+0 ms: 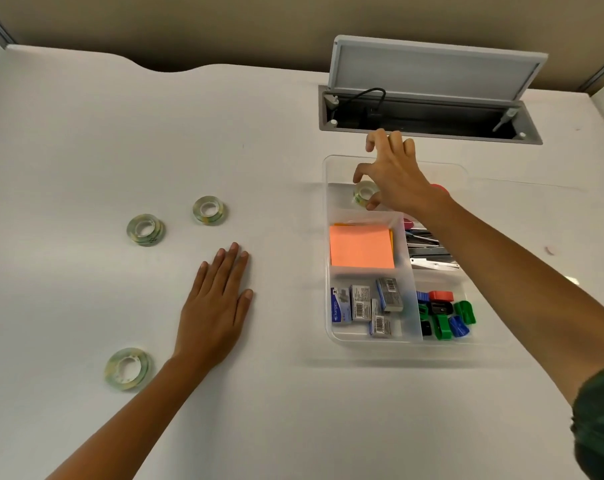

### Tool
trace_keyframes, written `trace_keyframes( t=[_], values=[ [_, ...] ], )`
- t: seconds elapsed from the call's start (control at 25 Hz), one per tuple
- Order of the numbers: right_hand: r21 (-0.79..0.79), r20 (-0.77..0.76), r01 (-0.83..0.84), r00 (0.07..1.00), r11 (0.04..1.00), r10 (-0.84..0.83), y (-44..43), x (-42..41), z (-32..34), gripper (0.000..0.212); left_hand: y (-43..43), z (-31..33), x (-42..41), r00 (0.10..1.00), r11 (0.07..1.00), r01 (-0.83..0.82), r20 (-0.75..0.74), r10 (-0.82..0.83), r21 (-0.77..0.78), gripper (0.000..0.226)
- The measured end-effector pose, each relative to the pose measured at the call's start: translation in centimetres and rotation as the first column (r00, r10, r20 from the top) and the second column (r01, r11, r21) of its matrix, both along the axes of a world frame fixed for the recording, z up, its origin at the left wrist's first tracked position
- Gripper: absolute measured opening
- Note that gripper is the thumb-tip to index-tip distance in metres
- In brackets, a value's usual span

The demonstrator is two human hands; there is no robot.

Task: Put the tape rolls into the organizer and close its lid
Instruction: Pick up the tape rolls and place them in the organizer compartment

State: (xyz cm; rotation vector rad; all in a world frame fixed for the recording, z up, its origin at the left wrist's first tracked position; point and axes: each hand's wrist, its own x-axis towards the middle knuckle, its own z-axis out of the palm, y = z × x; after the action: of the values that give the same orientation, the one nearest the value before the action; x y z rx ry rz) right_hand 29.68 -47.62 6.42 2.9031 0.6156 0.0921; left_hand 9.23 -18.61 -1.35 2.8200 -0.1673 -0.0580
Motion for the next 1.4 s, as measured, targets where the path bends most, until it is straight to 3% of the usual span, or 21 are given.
trace_keyframes(
  t=[0.08, 0.16, 0.28, 0.48, 0.6, 0.88, 1.16, 1.28, 1.4],
  values=[
    [0.072, 0.019, 0.024, 1.0, 0.997, -0.025, 0.0, -0.4, 0.4, 0.038, 0.0, 0.2, 0.0, 1.0, 1.0, 0.0, 0.0, 0.0, -0.007, 0.059],
    [0.267, 0.099, 0.041, 0.993, 0.963, -0.07, 0.5, -1.3, 0.9, 0.03, 0.0, 0.4, 0.0, 1.0, 1.0, 0.004, -0.002, -0.004, -0.011, 0.06],
    [0.599, 0.173, 0.03, 0.971, 0.8, -0.165, 2.7, -4.2, 1.6, 0.023, 0.2, 0.8, 0.2, 1.0, 0.998, 0.018, -0.005, -0.018, -0.061, 0.055],
    [0.779, 0.076, -0.004, 0.993, 0.627, -0.088, 9.0, -8.2, 1.8, 0.022, 2.0, 1.7, 0.2, 0.99, 0.986, -0.115, 0.064, 0.123, -0.118, 0.051],
    [0.796, -0.041, 0.026, 0.999, 0.605, 0.012, 14.1, -8.6, 0.7, 0.03, 2.7, 1.2, -0.3, 0.994, 0.991, -0.107, -0.032, 0.104, -0.08, 0.06],
    [0.558, -0.358, 0.027, 0.91, 0.83, 0.211, 22.4, -6.2, -2.1, 0.067, 2.8, 0.1, -0.6, 0.996, 0.996, -0.091, -0.002, 0.091, 0.014, 0.062],
    [0.46, -0.277, -0.07, 0.936, 0.885, 0.218, 23.5, -5.6, -3.4, 0.047, 3.1, -0.3, -0.4, 0.998, 0.997, -0.068, -0.003, 0.068, 0.027, 0.063],
    [0.551, -0.26, -0.028, 0.944, 0.834, 0.203, 22.7, -6.1, -2.5, 0.044, 3.0, -0.3, -0.4, 0.998, 0.998, -0.066, -0.006, 0.066, 0.022, 0.063],
    [0.676, -0.138, -0.026, 0.977, 0.736, 0.161, 20.6, -6.9, -0.5, 0.043, 3.0, -0.3, -0.5, 0.998, 0.998, -0.063, -0.003, 0.063, 0.014, 0.063]
  ],
)
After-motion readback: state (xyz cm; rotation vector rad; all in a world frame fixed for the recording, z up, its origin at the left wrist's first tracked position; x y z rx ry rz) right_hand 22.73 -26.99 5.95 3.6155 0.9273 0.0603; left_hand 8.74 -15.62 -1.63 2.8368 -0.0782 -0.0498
